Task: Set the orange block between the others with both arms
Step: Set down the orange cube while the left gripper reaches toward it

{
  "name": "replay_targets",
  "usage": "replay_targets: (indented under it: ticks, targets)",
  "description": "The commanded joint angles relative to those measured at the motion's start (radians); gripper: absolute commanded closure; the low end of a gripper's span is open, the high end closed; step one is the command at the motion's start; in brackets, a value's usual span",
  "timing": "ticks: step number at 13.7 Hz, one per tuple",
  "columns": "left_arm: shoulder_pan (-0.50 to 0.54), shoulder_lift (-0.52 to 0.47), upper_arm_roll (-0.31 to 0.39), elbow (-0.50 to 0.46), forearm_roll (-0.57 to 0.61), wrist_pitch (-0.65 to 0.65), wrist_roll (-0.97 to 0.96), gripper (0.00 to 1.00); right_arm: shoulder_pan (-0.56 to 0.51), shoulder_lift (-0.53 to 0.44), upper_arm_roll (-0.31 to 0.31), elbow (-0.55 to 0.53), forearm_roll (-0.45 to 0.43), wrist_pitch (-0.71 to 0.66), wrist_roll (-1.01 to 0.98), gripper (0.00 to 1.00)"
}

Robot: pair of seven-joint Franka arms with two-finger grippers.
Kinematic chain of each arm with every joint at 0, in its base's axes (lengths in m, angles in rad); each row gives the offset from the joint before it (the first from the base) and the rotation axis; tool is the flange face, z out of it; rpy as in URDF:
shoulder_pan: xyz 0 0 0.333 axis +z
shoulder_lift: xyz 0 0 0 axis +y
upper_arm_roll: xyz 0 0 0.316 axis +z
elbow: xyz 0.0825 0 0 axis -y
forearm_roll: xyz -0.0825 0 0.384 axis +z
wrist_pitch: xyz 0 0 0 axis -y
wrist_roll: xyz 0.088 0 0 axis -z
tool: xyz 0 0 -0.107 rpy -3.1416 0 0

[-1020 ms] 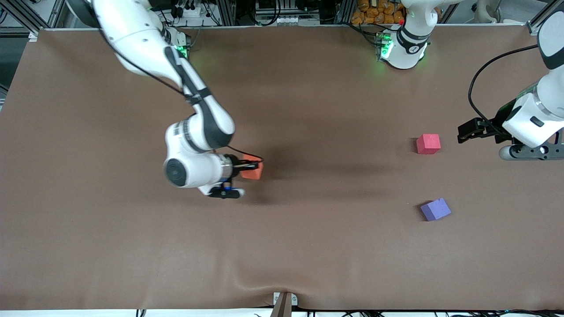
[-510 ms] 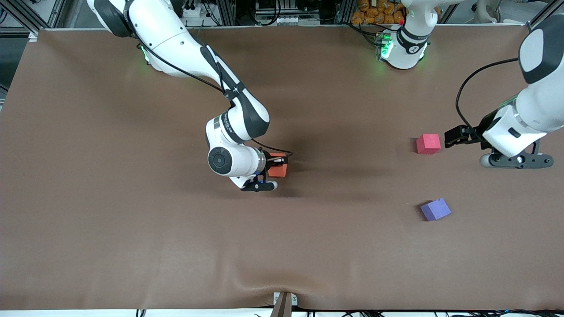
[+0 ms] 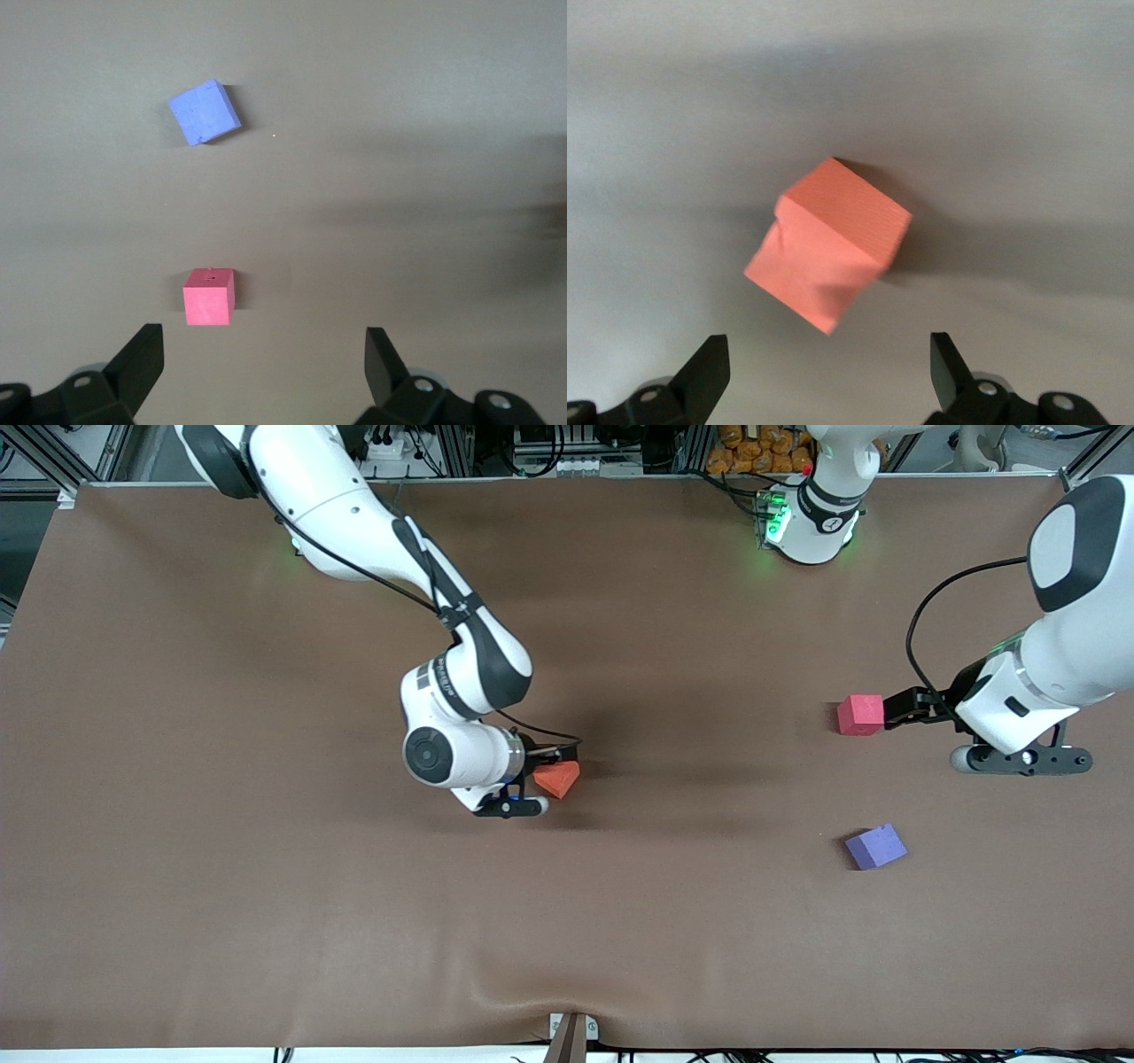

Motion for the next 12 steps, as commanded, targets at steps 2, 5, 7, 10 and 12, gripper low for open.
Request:
replay_targets:
  ticks: [2, 5, 7, 10, 12]
  targets:
    - [-0.073, 0.036, 0.000, 0.015, -0.011, 0.016, -0.100, 0.00, -0.052, -0.085, -0.082, -0.015, -0.054, -0.224, 0.004, 0.00]
    - [-0.173, 0.101, 0.001, 0.056, -0.003, 0.062, -0.316, 0.00, -0.055, -0.173, -0.111, -0.125, -0.177, -0.238, 0.002, 0.00]
    - [-0.228, 0.168, 0.001, 0.092, -0.003, 0.119, -0.438, 0.00, -0.069, -0.216, -0.160, -0.183, -0.229, -0.246, 0.001, 0.00]
    - [-0.331, 0.281, 0.004, 0.162, -0.005, 0.232, -0.632, 0.00, -0.126, -0.257, -0.217, -0.234, -0.323, -0.244, -0.051, 0.00]
    - [-0.403, 0.377, 0.011, 0.260, -0.006, 0.251, -0.740, 0.00, -0.199, -0.257, -0.233, -0.225, -0.352, -0.231, -0.150, 0.00]
